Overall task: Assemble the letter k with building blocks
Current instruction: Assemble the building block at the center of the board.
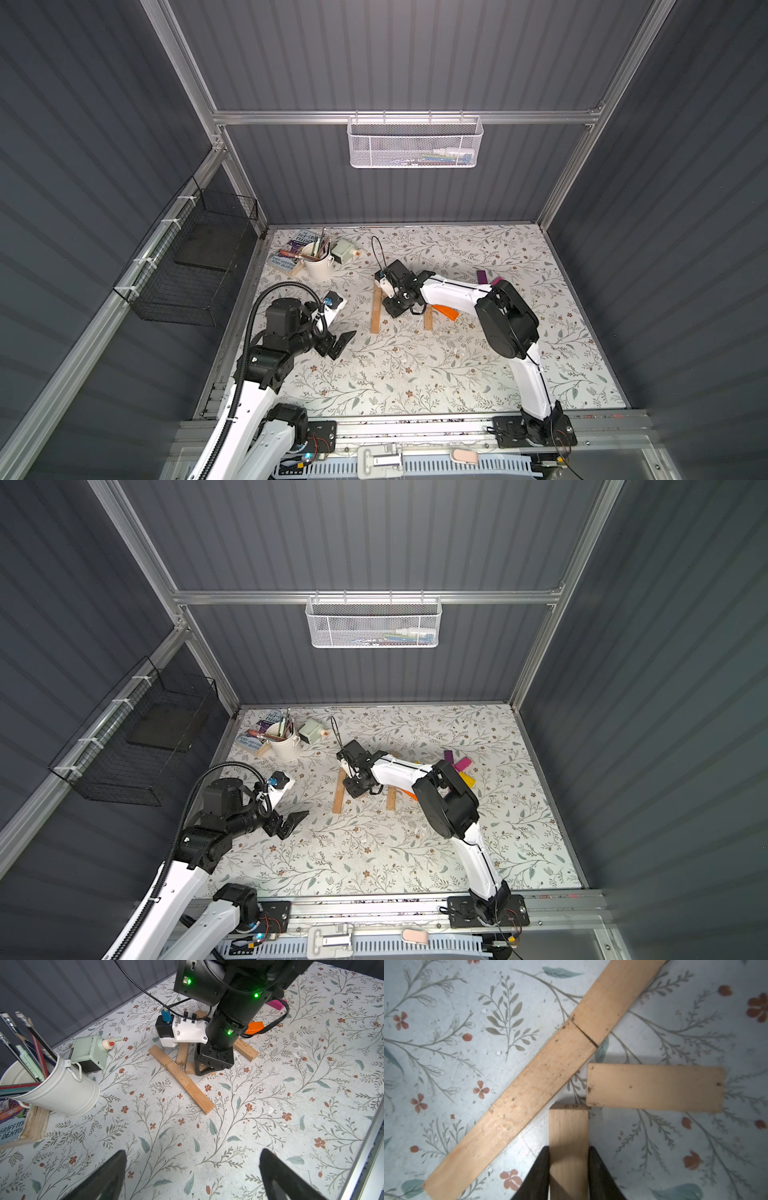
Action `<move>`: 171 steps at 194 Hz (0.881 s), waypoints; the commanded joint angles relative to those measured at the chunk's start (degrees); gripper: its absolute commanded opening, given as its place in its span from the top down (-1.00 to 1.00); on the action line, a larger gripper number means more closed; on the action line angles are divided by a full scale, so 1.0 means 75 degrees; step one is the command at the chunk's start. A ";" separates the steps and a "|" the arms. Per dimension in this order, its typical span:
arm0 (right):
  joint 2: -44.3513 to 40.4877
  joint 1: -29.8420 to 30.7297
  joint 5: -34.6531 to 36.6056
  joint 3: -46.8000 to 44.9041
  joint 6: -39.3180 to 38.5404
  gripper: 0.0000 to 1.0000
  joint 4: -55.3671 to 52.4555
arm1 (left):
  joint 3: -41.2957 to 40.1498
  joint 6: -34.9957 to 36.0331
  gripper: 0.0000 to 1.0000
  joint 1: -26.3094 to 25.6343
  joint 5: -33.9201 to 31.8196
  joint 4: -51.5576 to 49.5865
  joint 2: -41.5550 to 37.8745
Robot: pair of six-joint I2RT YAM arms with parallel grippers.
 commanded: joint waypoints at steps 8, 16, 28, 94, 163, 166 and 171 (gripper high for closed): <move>0.0154 0.0024 -0.0080 0.0189 -0.0070 0.35 -0.0089 | -0.0018 0.0082 -1.00 -0.0006 -0.0035 -0.0014 0.0018; 0.0161 0.0025 -0.0095 0.0199 -0.0060 0.35 -0.0082 | -0.0024 0.0085 -1.00 -0.0005 -0.0034 -0.0011 0.0020; 0.0152 0.0018 -0.0095 0.0198 -0.0064 0.35 -0.0087 | -0.0024 0.0086 -1.00 -0.0005 -0.0046 -0.0017 0.0022; 0.0188 0.0021 -0.0057 0.0220 -0.0070 0.29 -0.0094 | -0.0028 0.0092 -1.00 -0.0005 -0.0056 -0.0012 0.0016; -0.0676 0.0019 -0.0188 -0.0152 0.0128 -0.08 0.0078 | 0.0008 0.0013 -1.00 -0.0006 -0.0065 -0.0010 0.0135; -0.0768 0.0021 -0.0188 -0.0210 0.0149 -0.10 0.0118 | 0.0004 -0.0015 -1.00 -0.0005 -0.0061 -0.0018 0.0149; -0.0931 0.0019 -0.0188 -0.0301 0.0178 -0.11 0.0181 | 0.0022 -0.0072 -0.99 -0.0005 -0.0074 0.0009 0.0188</move>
